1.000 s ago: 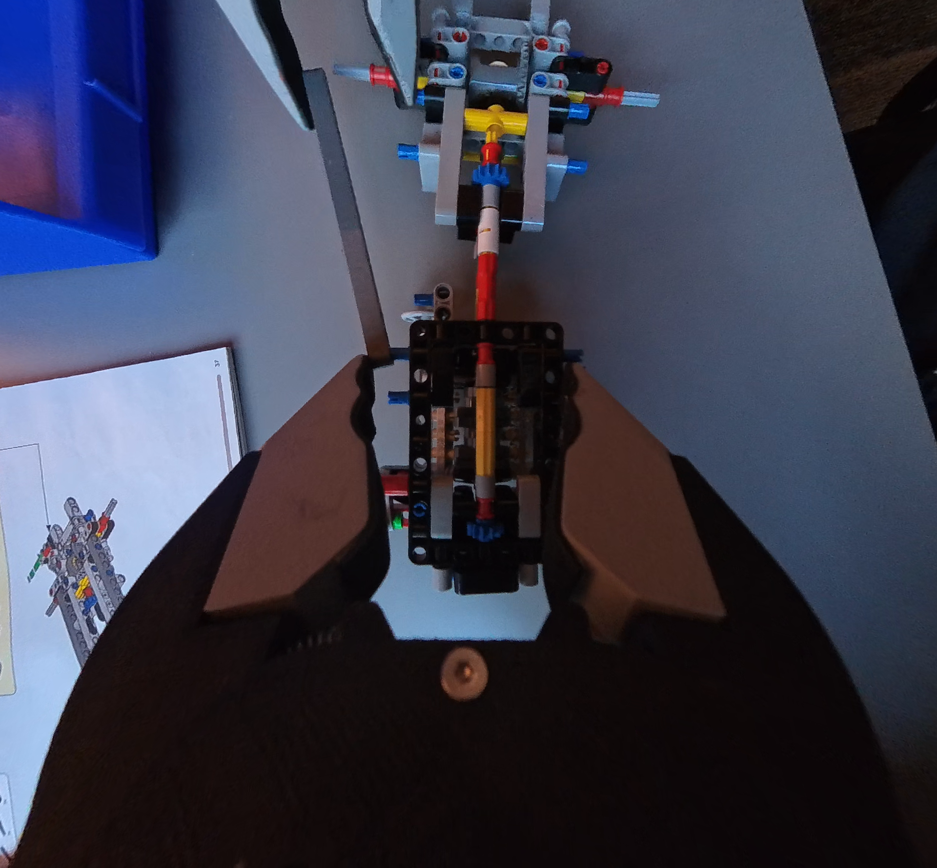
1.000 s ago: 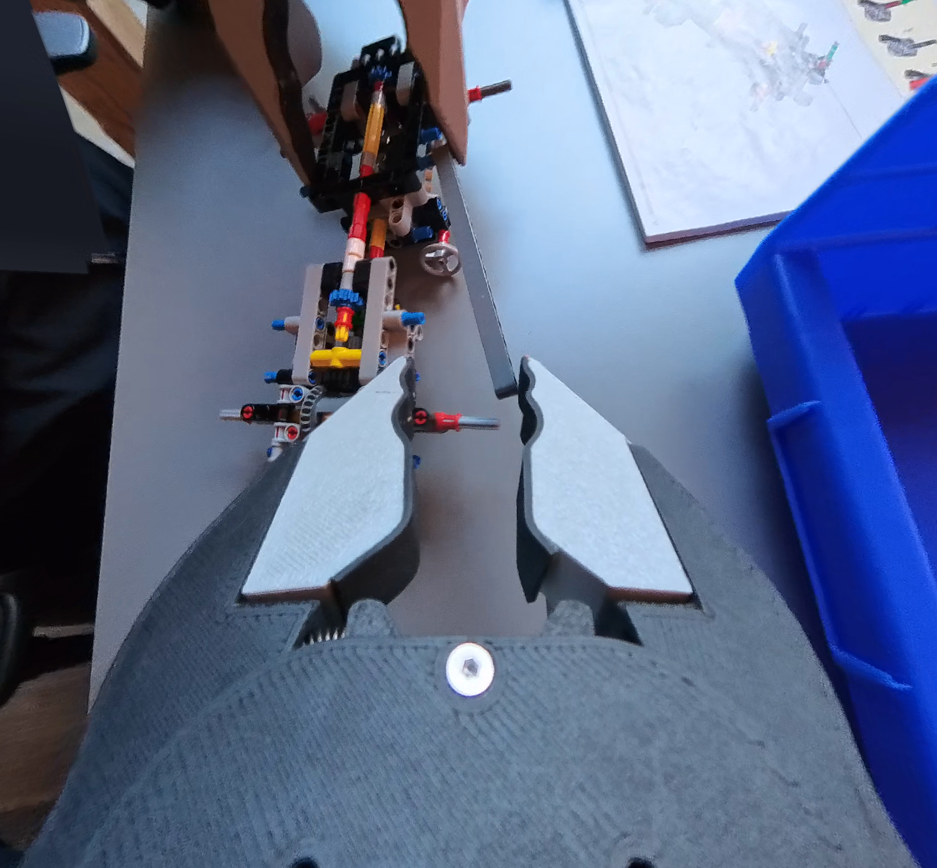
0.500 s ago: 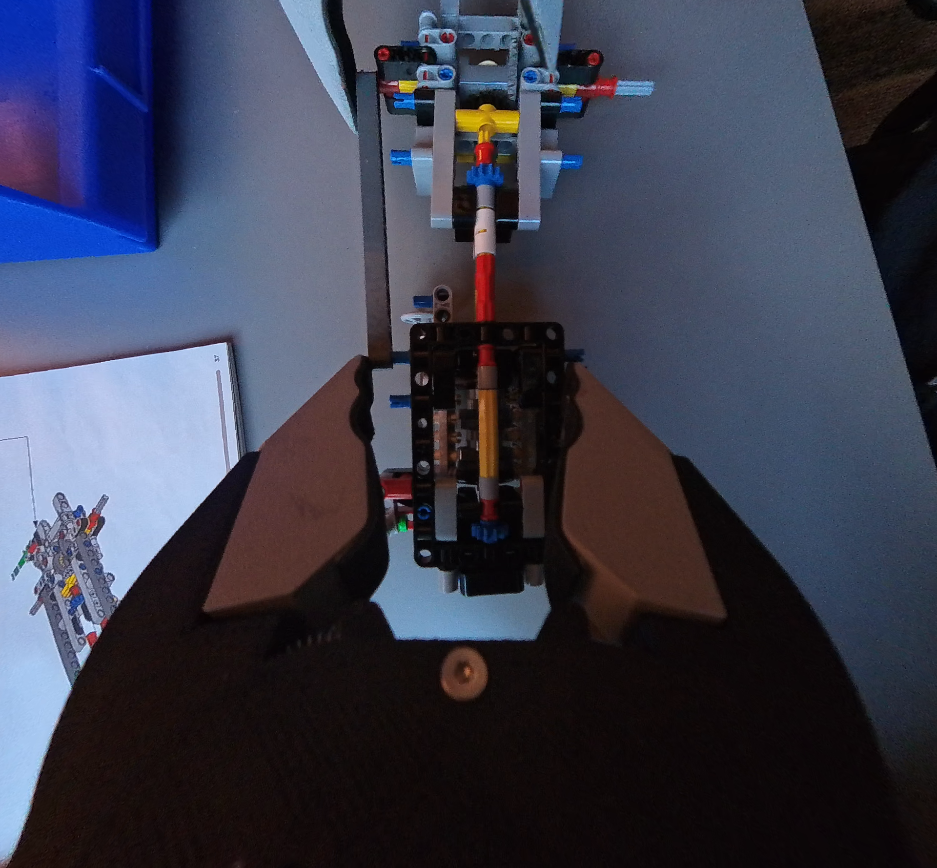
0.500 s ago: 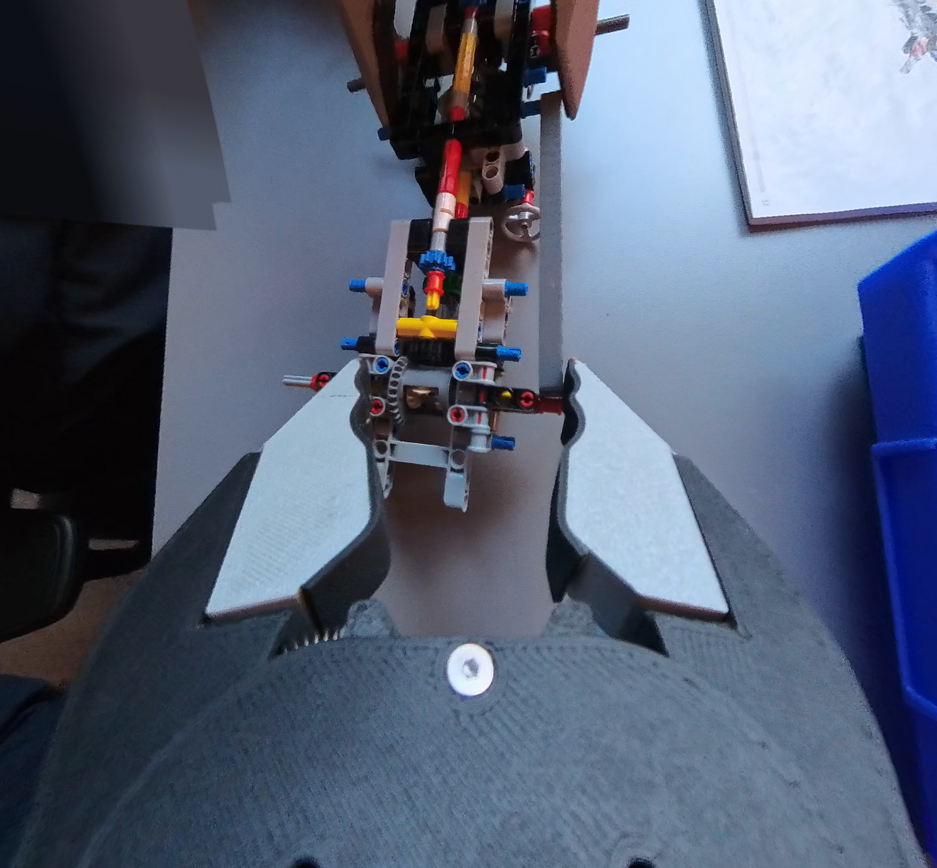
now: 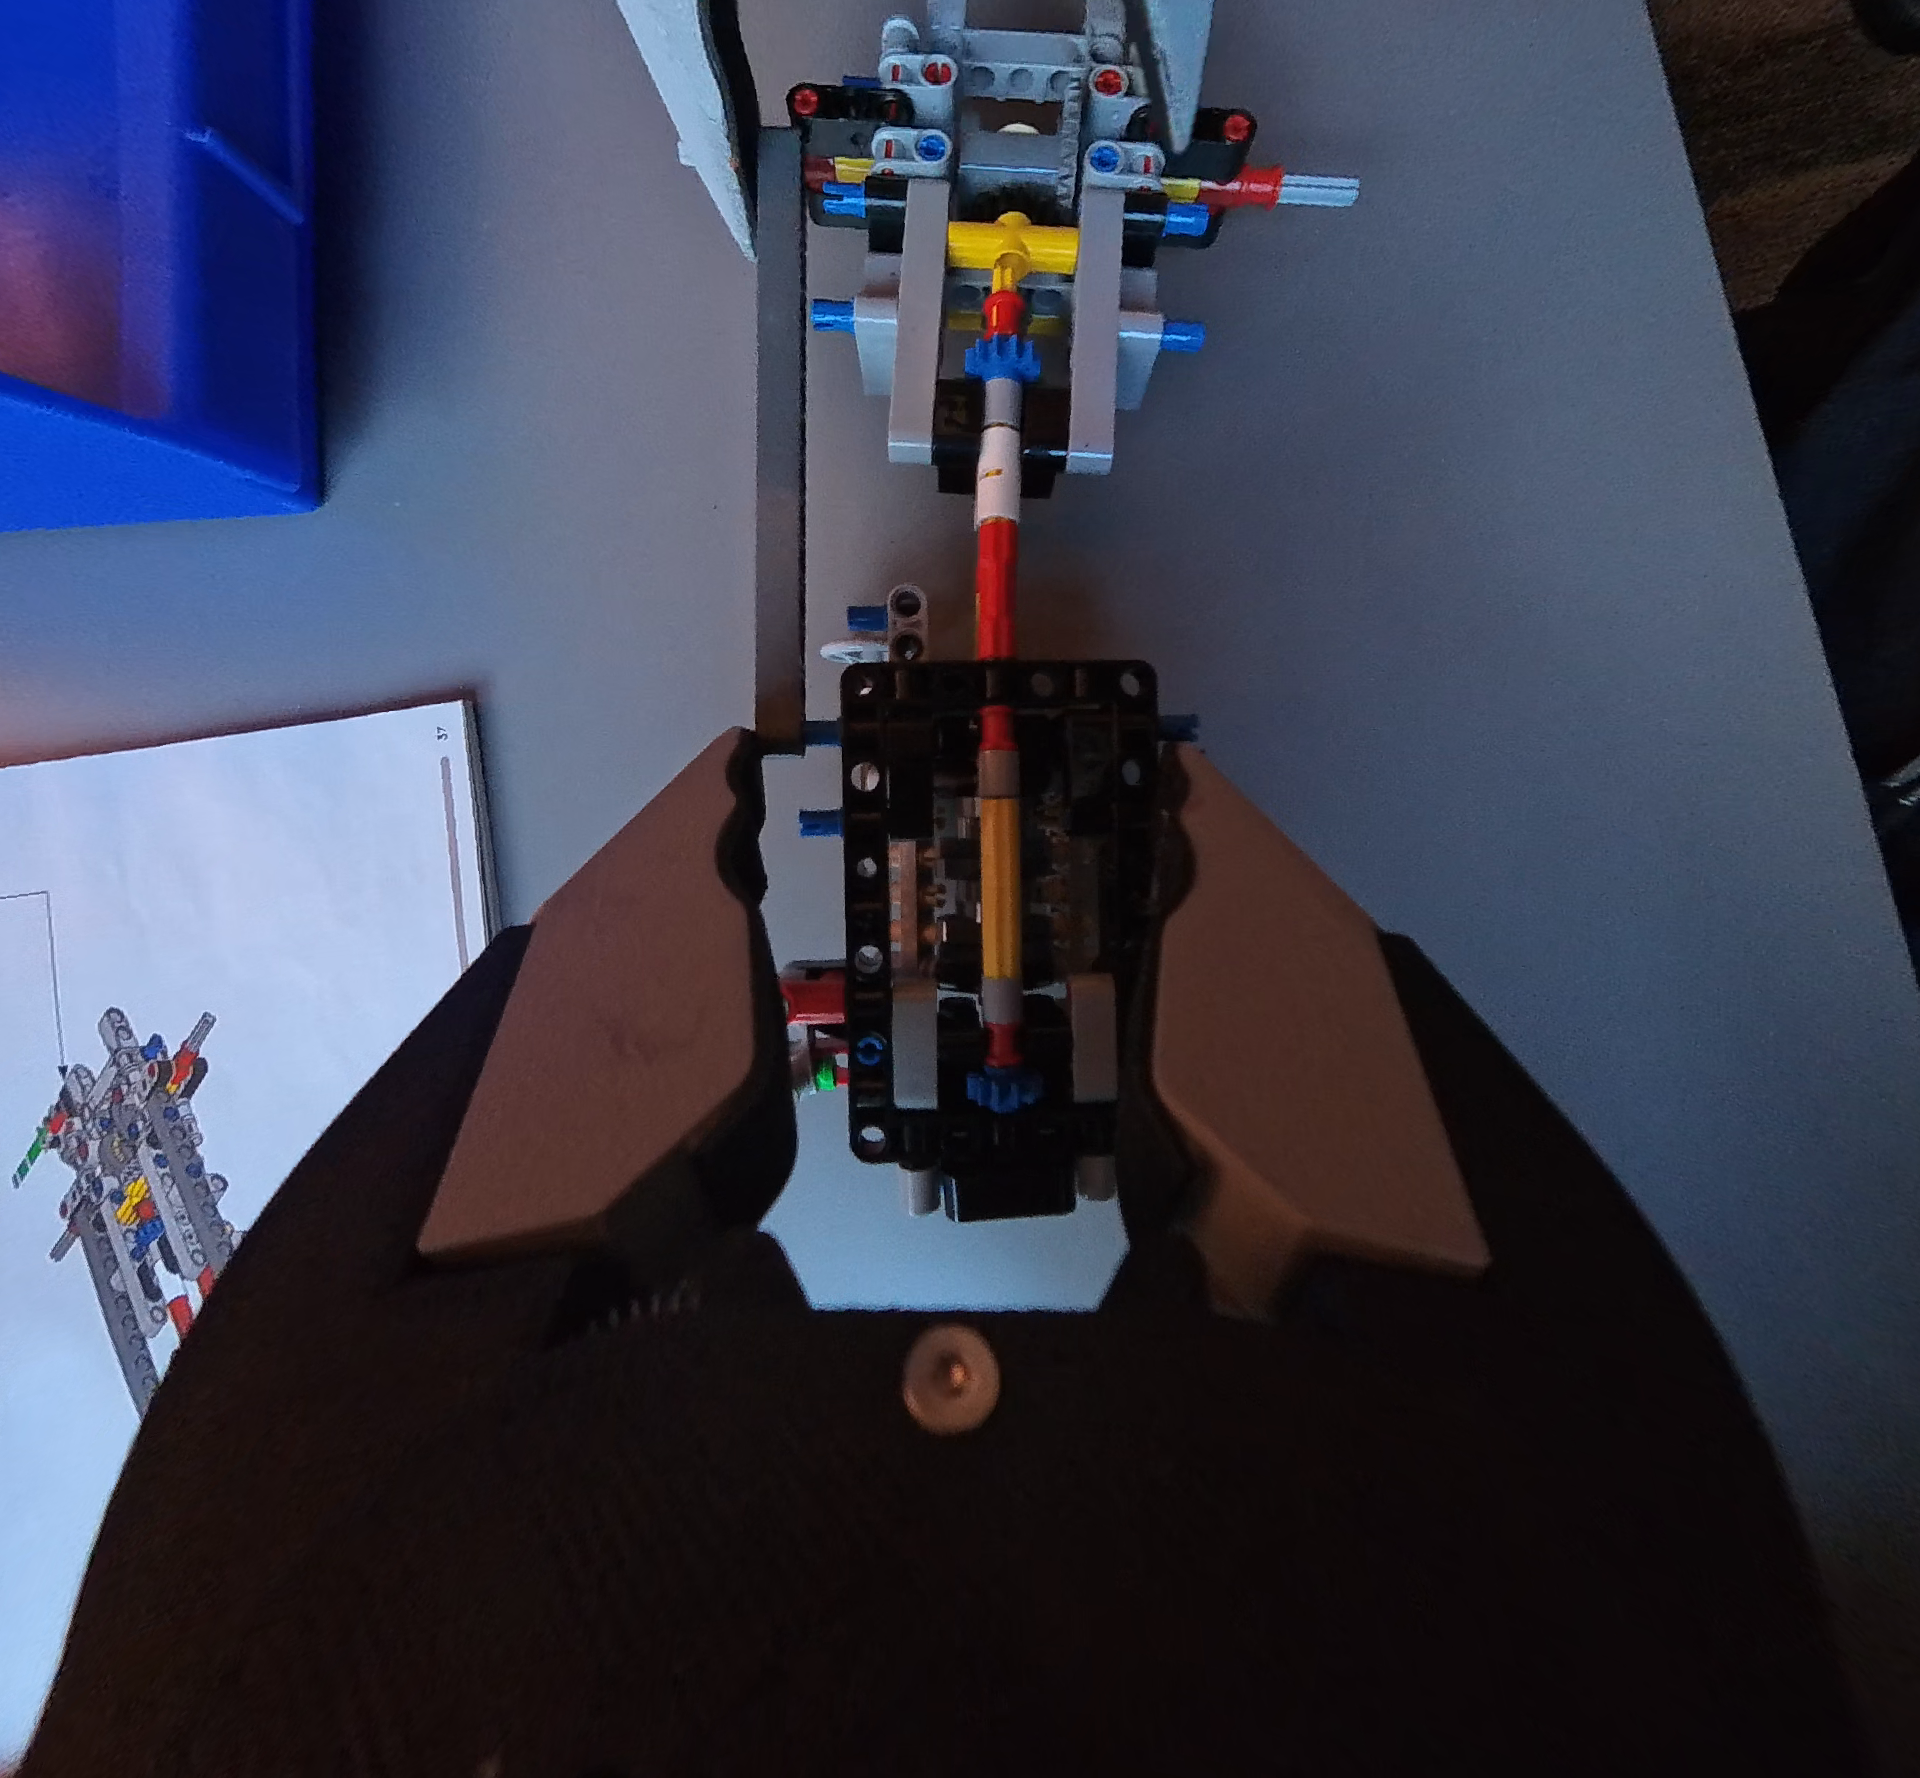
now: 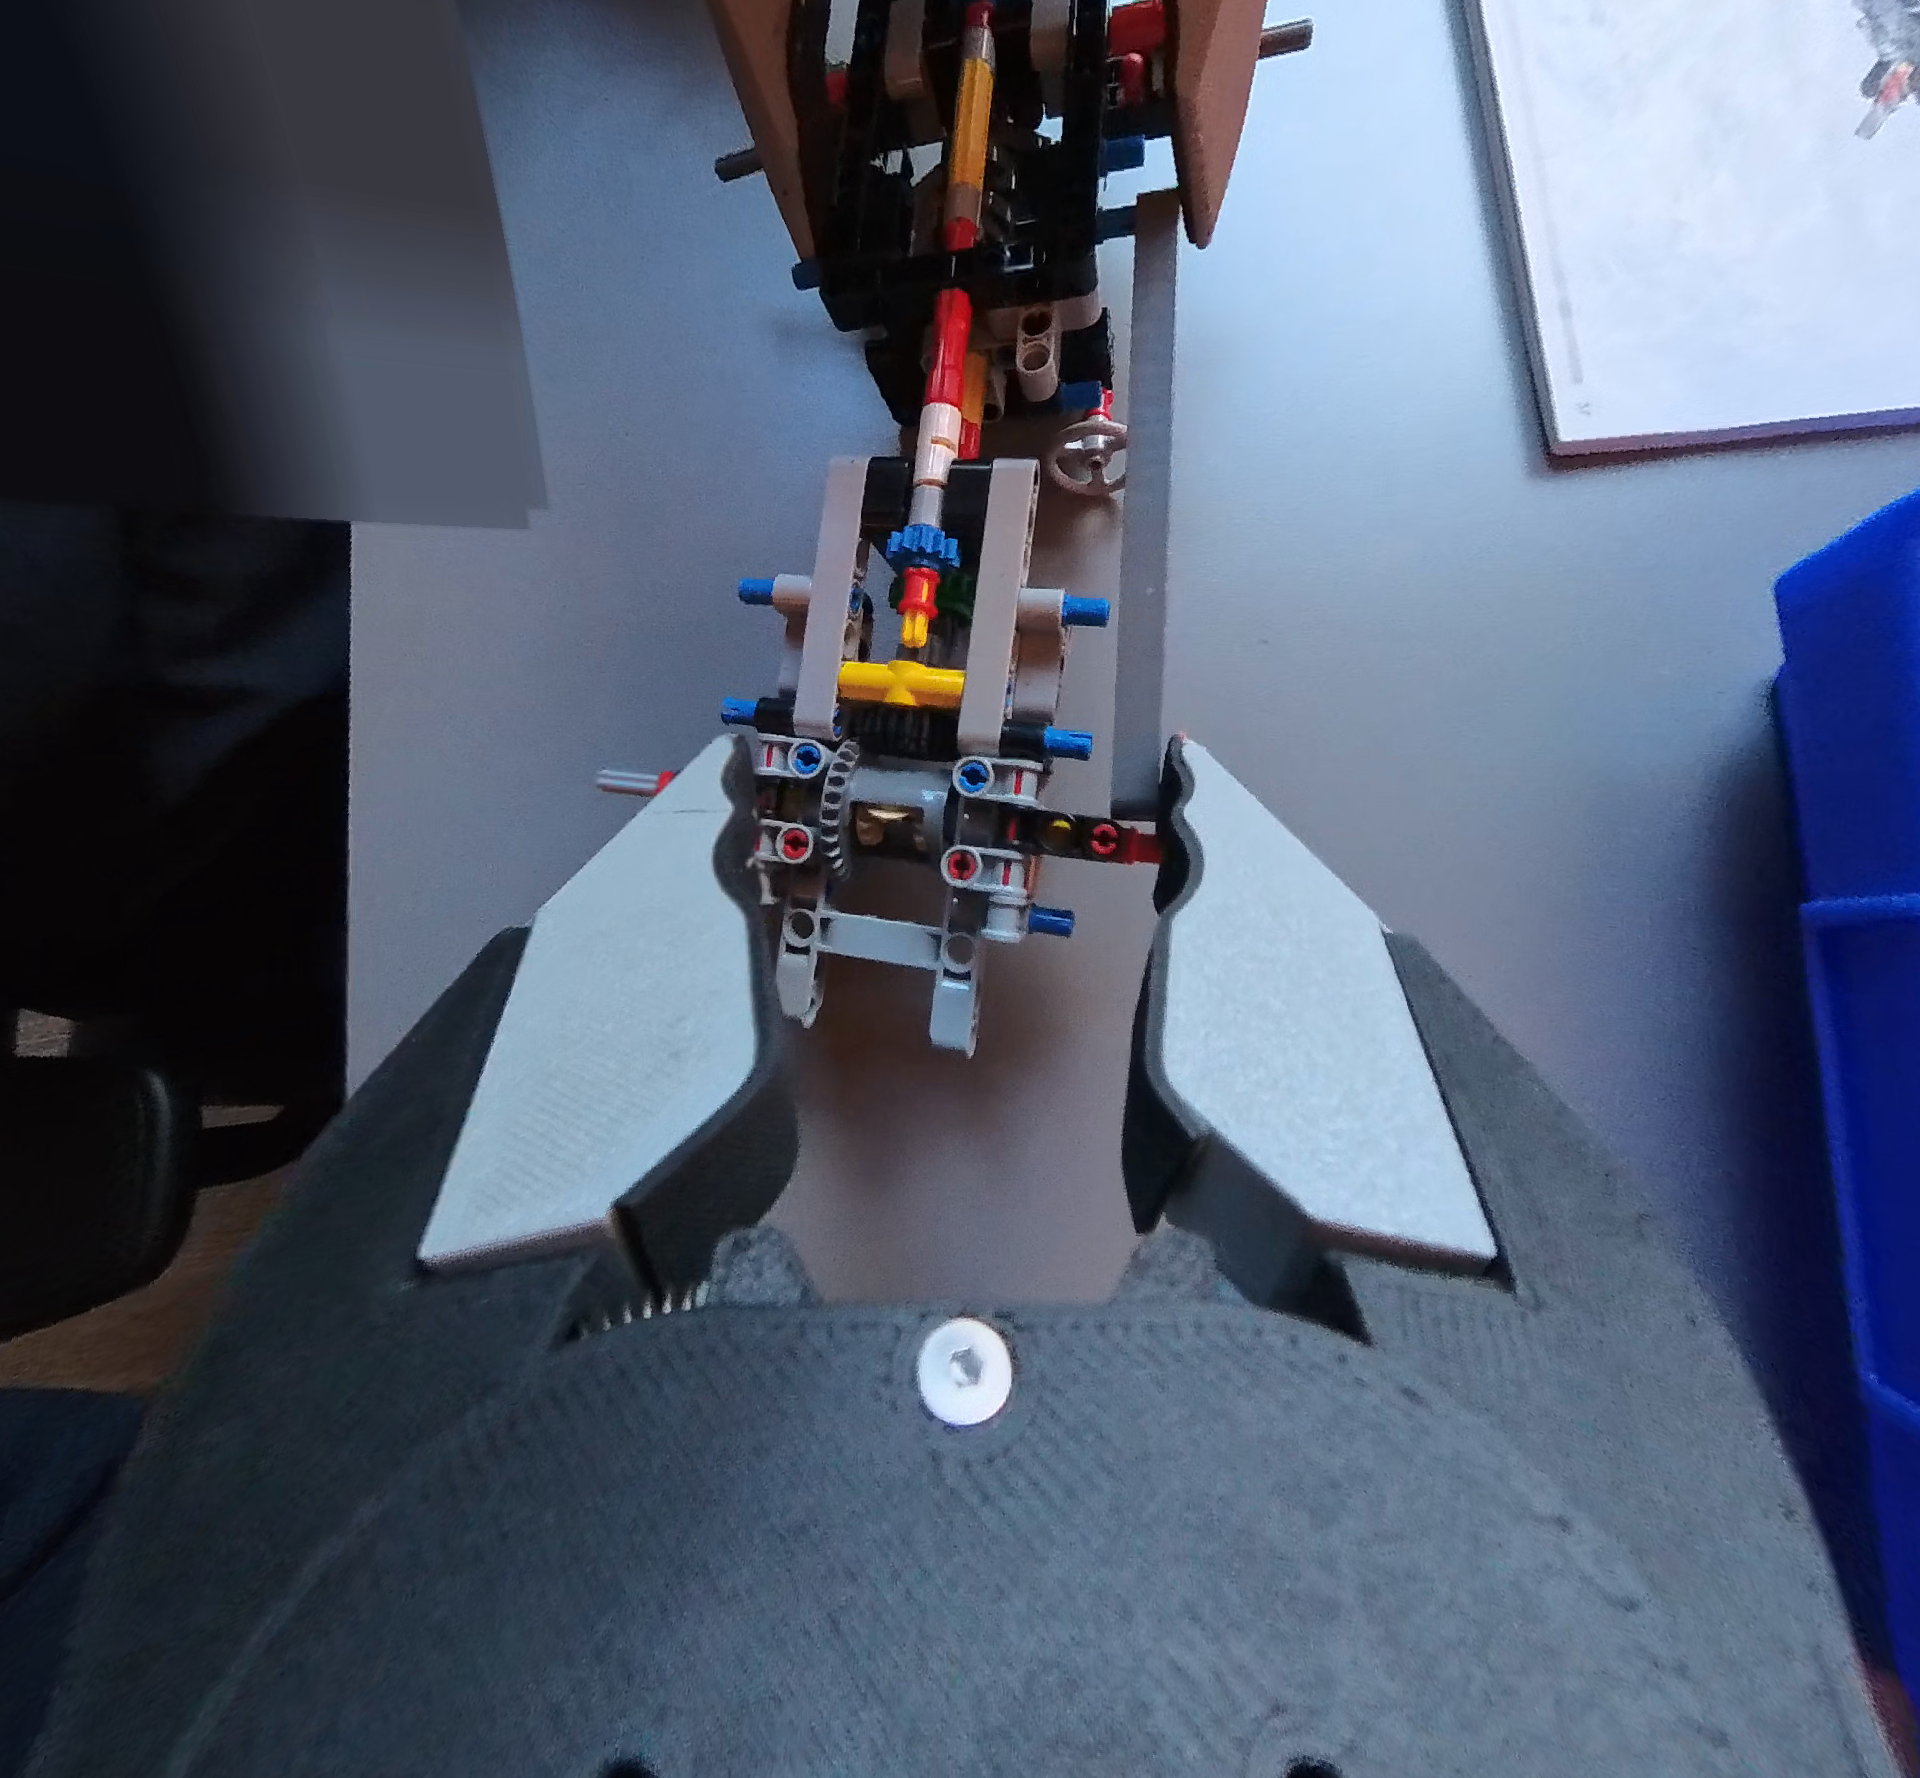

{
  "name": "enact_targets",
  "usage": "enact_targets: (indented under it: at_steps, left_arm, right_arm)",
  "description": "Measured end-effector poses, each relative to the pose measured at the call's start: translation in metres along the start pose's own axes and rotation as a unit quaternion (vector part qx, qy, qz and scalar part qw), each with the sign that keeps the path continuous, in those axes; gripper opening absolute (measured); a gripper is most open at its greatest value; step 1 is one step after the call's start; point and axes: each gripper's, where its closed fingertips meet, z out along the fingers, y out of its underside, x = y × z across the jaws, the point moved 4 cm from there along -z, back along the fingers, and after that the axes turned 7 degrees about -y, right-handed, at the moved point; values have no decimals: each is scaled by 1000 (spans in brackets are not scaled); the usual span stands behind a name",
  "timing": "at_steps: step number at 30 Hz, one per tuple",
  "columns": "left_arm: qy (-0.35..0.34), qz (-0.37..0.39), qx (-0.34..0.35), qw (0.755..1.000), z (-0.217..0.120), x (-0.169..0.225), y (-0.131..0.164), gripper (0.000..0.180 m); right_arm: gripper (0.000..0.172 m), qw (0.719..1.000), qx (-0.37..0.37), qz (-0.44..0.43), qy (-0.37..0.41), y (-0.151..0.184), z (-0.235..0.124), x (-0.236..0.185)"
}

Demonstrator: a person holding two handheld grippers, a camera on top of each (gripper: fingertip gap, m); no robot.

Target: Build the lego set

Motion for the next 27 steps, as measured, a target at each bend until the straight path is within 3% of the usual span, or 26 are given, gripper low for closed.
enact_targets:
  at_steps: [7,27]
  left_arm:
    - [-1,-3,-2,1000,0,0,0,74]
    - [2,19,-13,1000,-1,4,-1,75]
  right_arm:
    - [66,1000,-5,15,23,-3,-1,1]
    - [73,997,-62,21,36,1,15,-6]
